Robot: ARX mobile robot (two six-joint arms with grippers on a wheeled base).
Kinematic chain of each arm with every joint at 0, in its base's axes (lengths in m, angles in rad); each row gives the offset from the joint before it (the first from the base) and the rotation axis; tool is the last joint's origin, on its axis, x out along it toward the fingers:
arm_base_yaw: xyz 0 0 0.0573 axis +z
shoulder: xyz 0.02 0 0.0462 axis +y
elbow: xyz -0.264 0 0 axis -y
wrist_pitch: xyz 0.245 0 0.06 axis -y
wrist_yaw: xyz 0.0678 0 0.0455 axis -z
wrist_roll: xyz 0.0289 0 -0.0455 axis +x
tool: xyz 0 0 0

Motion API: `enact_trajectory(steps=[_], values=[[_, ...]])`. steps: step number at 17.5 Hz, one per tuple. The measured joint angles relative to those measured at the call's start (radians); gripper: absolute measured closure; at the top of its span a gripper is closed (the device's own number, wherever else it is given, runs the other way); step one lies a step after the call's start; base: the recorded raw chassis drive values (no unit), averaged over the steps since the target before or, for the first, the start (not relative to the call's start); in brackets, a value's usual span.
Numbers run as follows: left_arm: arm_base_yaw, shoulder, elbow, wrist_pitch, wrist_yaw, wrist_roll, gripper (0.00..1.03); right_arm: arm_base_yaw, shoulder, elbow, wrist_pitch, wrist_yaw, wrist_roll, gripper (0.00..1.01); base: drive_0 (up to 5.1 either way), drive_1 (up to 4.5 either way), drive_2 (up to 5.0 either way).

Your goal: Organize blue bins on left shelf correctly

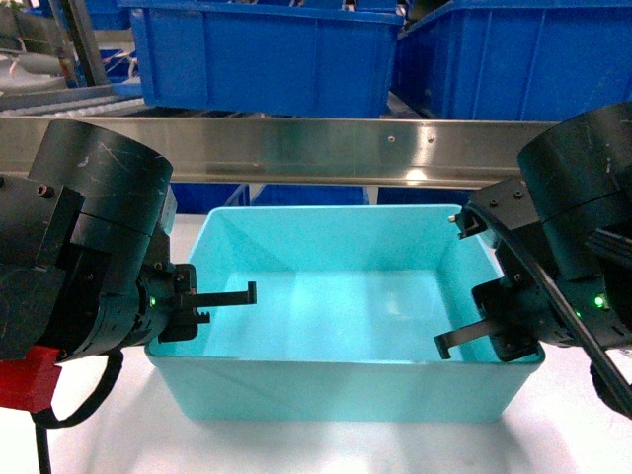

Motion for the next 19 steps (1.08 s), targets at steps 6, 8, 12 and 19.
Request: enact_trajectory(steps=[6, 8, 12, 19], values=[[0.000, 0.000, 0.000, -0.001, -0.002, -0.004, 1.01, -0.005, 0.000, 0.000, 0.007, -0.010, 0.053, 0.98, 0.0, 0.00, 0.0], [-0.002, -0.008, 0.000, -0.003, 0.000, 0.002, 1.01, -0.005, -0.006, 0.000, 0.000, -0.024, 0.061, 0.98, 0.0, 0.00, 0.0], [-0.018, -0.074, 0.003, -0.024, -0.002, 0.027, 1.01, -0.033, -0.073, -0.017, 0.006, -0.086, 0.059, 0.98, 0.0, 0.00, 0.0], [-0.021, -0.113, 0.003, -0.011, -0.023, 0.043, 1.01, -0.044, -0.151, -0.027, 0.031, -0.112, -0.023, 0.98, 0.0, 0.00, 0.0]])
